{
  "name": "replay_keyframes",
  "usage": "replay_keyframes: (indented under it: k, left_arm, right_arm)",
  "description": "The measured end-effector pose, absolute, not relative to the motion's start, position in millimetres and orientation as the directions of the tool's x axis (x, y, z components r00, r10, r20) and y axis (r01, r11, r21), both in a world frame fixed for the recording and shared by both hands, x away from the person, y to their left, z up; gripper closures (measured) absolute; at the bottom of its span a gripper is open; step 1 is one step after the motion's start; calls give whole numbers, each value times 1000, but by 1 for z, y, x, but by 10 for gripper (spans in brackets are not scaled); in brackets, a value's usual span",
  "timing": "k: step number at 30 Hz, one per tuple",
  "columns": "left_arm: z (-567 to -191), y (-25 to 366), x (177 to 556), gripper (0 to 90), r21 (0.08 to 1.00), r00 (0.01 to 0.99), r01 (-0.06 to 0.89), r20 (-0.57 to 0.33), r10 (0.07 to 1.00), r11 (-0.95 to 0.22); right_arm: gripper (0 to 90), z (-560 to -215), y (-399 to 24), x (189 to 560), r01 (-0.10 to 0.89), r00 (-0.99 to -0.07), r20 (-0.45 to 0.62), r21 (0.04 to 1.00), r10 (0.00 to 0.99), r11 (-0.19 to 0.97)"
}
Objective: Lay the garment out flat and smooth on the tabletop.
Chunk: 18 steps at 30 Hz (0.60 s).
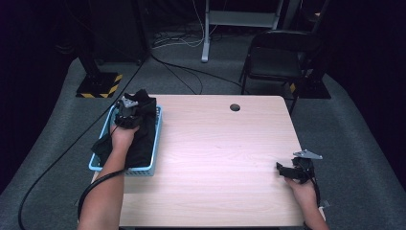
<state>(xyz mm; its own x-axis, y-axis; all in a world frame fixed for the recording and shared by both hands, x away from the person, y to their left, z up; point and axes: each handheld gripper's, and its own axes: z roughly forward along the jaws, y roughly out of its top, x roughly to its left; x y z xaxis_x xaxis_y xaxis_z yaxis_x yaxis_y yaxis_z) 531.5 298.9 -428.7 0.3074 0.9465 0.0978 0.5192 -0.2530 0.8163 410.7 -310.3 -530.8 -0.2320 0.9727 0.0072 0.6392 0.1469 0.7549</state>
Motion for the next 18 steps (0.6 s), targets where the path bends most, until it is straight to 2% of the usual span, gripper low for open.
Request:
replay_keyframes:
  k: [18]
  left_arm:
    - [-374,304,512,784,811,332,508,127,935,-290]
  right_arm:
    - [144,-531,-310,411,639,-232,8,755,973,146]
